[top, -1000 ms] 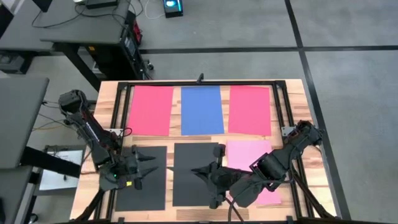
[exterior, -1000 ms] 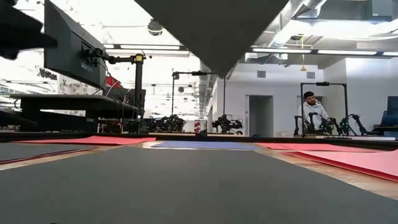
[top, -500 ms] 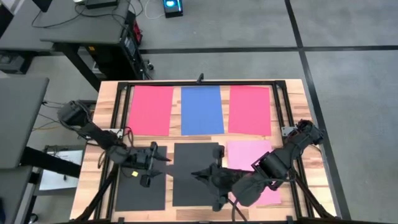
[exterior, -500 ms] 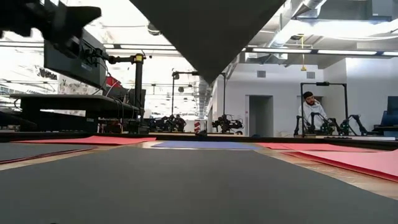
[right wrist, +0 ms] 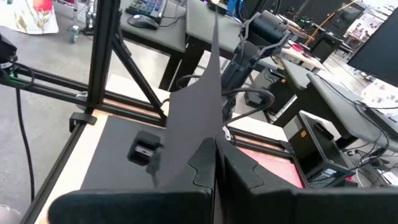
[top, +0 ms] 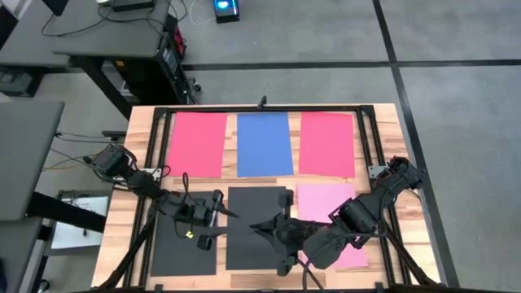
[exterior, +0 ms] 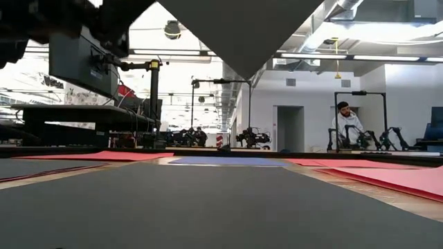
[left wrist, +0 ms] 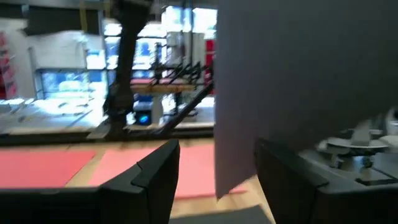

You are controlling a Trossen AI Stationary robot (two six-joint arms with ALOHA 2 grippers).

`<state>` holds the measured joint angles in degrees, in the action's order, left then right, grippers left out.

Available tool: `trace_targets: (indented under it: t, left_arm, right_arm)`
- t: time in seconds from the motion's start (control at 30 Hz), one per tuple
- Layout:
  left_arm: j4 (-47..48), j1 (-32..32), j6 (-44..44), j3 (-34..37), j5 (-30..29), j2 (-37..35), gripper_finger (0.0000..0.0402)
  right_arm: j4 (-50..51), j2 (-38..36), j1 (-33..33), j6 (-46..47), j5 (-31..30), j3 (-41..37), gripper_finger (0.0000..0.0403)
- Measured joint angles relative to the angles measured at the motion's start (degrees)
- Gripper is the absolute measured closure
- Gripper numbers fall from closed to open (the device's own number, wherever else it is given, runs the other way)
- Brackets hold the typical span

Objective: Organize paper
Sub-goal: Stack the black paper on top of the black paper

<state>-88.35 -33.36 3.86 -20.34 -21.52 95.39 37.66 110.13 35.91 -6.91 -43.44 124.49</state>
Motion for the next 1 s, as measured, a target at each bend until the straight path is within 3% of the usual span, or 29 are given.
trace_targets:
  t: [0.3,0.6,0.8,1.0]
  left_arm:
    - [13.7,-1.1,-7.4,-0.1,2.0,0.0,0.0214]
    - [4.3,-1.3,-4.6,-0.5,4.4,0.0,0.0214]
    - [3.7,-1.4,-3.1,-3.5,5.1,0.0,0.0214]
    - [4.1,-1.4,-0.2,-5.0,-0.5,0.0,0.0227]
  right_arm:
    - [0.3,0.0,0.0,0.0,0.0,0.0,0.0403]
    - [0.3,0.0,-0.1,0.2,0.0,0.0,0.0403]
    - [0.5,0.0,-0.3,0.6,0.0,0.0,0.0403]
    - [1.3,0.0,0.1,1.3,0.0,0.0,0.0403]
